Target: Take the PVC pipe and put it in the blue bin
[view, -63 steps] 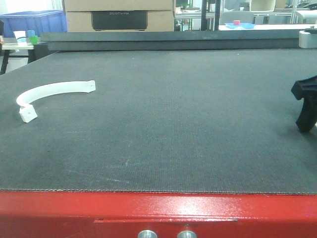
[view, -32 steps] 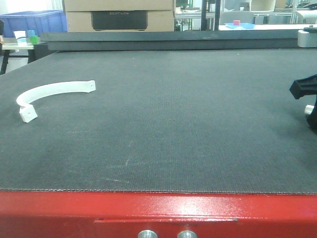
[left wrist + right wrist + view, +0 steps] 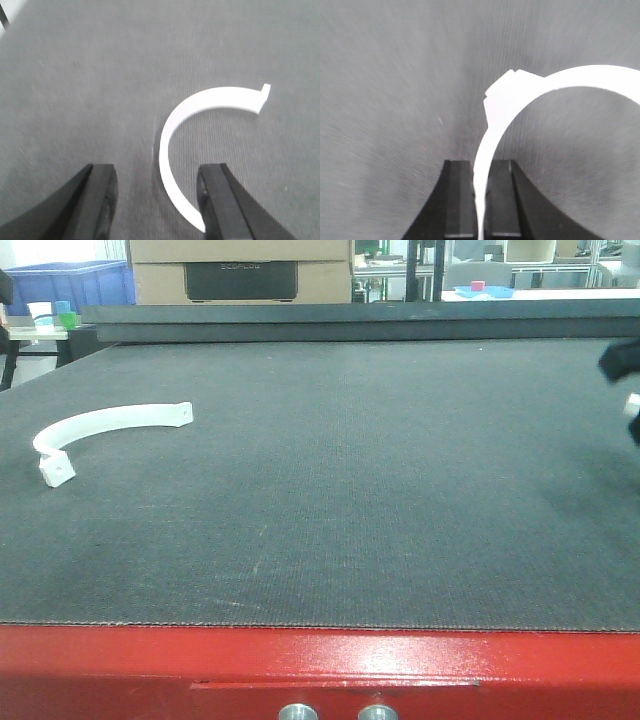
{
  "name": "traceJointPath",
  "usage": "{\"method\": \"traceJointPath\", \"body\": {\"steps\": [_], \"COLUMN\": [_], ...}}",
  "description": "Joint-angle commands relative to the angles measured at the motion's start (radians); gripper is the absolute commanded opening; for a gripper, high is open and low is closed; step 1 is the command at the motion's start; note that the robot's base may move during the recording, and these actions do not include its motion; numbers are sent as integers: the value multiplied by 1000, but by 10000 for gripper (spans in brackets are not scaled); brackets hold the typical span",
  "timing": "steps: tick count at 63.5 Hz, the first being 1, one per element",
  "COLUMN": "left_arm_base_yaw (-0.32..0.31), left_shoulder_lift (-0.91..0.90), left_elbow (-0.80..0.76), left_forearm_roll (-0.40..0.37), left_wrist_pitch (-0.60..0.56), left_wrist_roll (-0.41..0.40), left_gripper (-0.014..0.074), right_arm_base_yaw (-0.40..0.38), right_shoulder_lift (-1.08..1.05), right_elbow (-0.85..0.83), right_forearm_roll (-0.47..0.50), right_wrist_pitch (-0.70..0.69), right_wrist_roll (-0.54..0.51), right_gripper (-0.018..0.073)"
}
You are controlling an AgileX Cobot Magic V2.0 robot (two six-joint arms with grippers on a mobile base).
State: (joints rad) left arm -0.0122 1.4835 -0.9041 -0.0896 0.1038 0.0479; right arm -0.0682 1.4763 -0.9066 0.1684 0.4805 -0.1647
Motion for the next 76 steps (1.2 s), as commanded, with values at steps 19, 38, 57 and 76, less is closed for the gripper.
{"method": "traceJointPath", "body": {"steps": [19,38,57,76], "left_arm_base_yaw": [0,0,0,-5], "left_shoulder_lift": [153,247,249,299], "left_elbow": [-216,-256,-258,-267], "left_forearm_roll": [-101,-110,-110,-110], "left_wrist_pitch": [195,268,222,233], "left_wrist_roll": [-8,-12,-22,-22], "left_gripper": [288,288,288,288], "right_arm_base_yaw": [-1,-1,-1,-1], "right_shoulder_lift": [-216,-302,-303,-303], "right_elbow": [-1,-1,-1,-1], "right_forearm_roll": [28,28,30,30], "right_wrist_pitch": [36,69,80,78], "right_wrist_roll": [-5,-5,-5,-5], "right_gripper": [-169,-169,-169,-169]}}
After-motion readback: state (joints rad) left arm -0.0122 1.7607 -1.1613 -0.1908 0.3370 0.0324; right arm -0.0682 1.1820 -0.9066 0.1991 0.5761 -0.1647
